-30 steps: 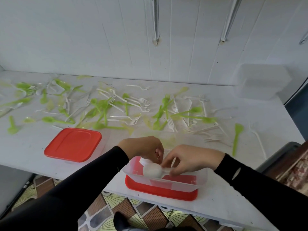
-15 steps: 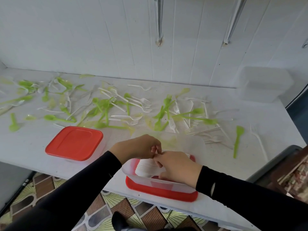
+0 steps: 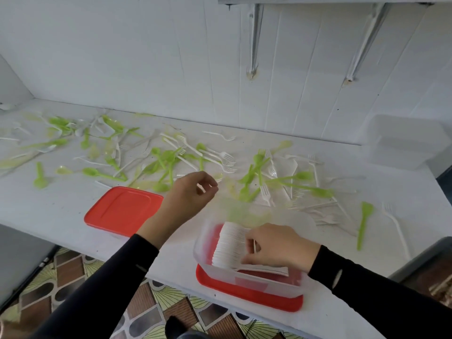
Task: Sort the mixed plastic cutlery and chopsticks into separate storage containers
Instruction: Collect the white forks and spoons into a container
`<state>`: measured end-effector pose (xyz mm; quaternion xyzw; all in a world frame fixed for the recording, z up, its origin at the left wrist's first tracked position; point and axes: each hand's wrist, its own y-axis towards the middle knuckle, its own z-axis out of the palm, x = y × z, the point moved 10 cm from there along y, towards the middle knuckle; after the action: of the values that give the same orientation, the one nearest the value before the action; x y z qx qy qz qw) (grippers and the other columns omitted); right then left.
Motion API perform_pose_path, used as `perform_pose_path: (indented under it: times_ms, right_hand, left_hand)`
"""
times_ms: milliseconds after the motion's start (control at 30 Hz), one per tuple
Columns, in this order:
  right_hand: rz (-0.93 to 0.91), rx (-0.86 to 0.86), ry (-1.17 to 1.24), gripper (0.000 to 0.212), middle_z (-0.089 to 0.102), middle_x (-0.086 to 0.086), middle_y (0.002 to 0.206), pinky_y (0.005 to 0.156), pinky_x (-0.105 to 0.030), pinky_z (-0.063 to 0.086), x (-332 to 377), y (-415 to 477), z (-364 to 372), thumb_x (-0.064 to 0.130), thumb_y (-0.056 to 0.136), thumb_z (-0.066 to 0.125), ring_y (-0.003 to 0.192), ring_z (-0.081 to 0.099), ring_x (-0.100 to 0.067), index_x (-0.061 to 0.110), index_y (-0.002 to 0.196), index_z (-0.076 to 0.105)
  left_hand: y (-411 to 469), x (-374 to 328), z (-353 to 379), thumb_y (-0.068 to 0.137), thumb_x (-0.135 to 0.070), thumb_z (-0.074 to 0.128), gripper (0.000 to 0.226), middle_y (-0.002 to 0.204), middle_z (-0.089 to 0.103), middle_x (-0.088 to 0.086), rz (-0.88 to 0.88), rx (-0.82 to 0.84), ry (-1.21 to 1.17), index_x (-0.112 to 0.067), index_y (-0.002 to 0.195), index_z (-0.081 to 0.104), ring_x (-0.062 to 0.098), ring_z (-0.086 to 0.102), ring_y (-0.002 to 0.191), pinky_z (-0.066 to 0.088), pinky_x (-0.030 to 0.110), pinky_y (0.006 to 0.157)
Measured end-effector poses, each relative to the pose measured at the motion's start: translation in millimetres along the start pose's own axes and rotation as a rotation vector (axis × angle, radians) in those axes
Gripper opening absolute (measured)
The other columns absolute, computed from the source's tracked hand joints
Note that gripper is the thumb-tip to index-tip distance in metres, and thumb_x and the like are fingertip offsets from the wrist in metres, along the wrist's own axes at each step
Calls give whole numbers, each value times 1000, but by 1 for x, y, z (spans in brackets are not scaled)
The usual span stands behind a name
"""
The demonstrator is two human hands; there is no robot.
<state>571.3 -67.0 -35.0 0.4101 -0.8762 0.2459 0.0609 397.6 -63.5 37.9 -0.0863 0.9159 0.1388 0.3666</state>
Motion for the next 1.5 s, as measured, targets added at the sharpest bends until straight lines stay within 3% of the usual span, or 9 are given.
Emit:
perform_pose_path:
  times_ms: [100, 267, 533, 700, 767, 900, 1100, 1333, 1500]
  right_hand:
    - [-22, -103, 163, 24, 55, 13, 73, 67, -29, 42, 14, 15, -40, 51, 90, 59, 73, 52, -6, 28, 84, 59]
    - [-174, -258, 452, 23, 60, 7, 69, 63, -24, 41, 68, 60, -84, 39, 89, 65, 57, 48, -2, 18, 79, 65]
    - [-284, -109, 345, 26, 61, 9, 73, 71, -31, 48, 200, 182, -65, 39, 91, 63, 69, 57, -9, 16, 80, 65]
    - [-284, -75, 368, 28, 68, 5, 75, 67, -35, 51, 299, 262, -55, 44, 89, 60, 63, 60, -7, 18, 80, 65]
    - [-290, -34, 369, 27, 70, 4, 80, 66, -33, 50, 336, 284, -46, 44, 90, 59, 61, 58, -3, 19, 82, 64]
    - [-320, 23, 357, 27, 70, 6, 79, 68, -35, 53, 404, 323, -25, 44, 90, 58, 70, 64, -14, 20, 81, 63]
    - [-259, 115, 430, 24, 68, 5, 81, 54, -16, 43, 436, 366, 2, 38, 94, 59, 59, 57, -3, 16, 84, 63]
    - [-214, 68, 482, 25, 70, 2, 82, 62, -22, 48, 449, 440, -11, 35, 94, 59, 61, 57, -8, 14, 82, 62]
    - [-156, -2, 515, 23, 69, 3, 88, 68, -25, 49, 458, 510, -34, 35, 95, 58, 69, 58, -9, 14, 88, 63]
  left_hand:
    - [-5, 52, -34, 86, -21, 71, 3, 79, 64, -10, -190, -158, -43, -21, 86, 68, 3, 56, 57, 43, 18, 58]
    - [-11, 107, -78, 86, -21, 72, 3, 82, 65, -5, -284, -211, -71, -20, 84, 69, 16, 60, 65, 45, 20, 63]
    - [-24, 215, -184, 84, -19, 72, 4, 84, 67, -4, -420, -295, -91, -20, 83, 68, 15, 64, 73, 47, 23, 68]
    - [-53, 300, -257, 85, -23, 71, 4, 83, 67, -6, -519, -365, -153, -23, 83, 67, 18, 66, 76, 51, 29, 72]
    - [-62, 326, -279, 85, -23, 70, 3, 81, 66, -9, -529, -334, -133, -22, 85, 68, 14, 66, 75, 51, 26, 71]
    - [-76, 383, -332, 87, -26, 69, 5, 83, 66, -11, -552, -305, -24, -22, 86, 68, 3, 61, 76, 43, 16, 65]
    - [-86, 447, -374, 97, -45, 53, 35, 66, 60, -4, -640, -303, -64, -18, 82, 68, 11, 60, 63, 41, 23, 60]
    - [-60, 517, -395, 99, -46, 50, 35, 73, 65, -4, -672, -325, -125, -21, 81, 68, 10, 62, 69, 47, 24, 67]
    - [-19, 564, -415, 99, -38, 53, 28, 76, 67, -6, -685, -287, -109, -24, 79, 68, 13, 63, 74, 52, 33, 77]
